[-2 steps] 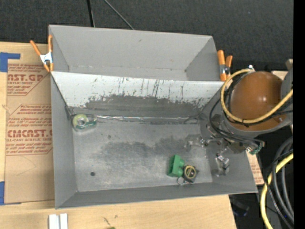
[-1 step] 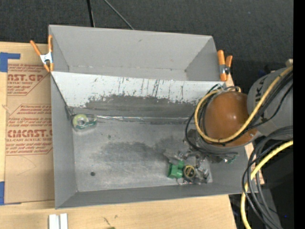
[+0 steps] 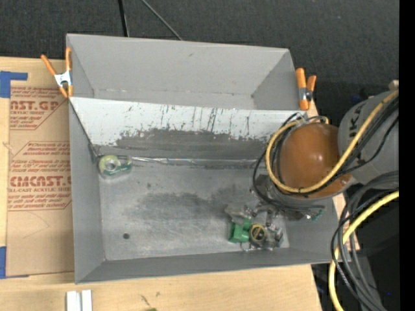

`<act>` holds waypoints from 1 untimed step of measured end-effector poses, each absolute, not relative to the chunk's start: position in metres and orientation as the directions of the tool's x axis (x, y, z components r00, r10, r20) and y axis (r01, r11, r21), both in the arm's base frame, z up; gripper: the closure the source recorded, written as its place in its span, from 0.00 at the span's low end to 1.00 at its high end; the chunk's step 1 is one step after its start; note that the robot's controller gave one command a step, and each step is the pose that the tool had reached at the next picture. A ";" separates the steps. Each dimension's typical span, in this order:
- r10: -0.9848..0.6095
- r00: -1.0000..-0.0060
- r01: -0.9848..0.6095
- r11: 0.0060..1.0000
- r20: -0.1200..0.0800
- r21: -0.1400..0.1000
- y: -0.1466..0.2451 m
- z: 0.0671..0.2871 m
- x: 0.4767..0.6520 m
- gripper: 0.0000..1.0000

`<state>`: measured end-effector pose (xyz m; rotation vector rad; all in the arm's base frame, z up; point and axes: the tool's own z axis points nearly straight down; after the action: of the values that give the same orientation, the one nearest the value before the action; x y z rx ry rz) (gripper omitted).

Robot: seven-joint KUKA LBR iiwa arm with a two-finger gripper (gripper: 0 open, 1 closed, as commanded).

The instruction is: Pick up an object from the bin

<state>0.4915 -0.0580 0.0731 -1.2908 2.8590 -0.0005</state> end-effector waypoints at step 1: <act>-0.773 -0.635 -0.773 0.635 -0.005 -0.006 -0.069 0.245 0.500 1.00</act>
Offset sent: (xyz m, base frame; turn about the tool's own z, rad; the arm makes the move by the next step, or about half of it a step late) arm 0.0071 -0.0117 0.1690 -0.0367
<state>0.4996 -0.0688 0.2455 -1.3398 2.8335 -0.0053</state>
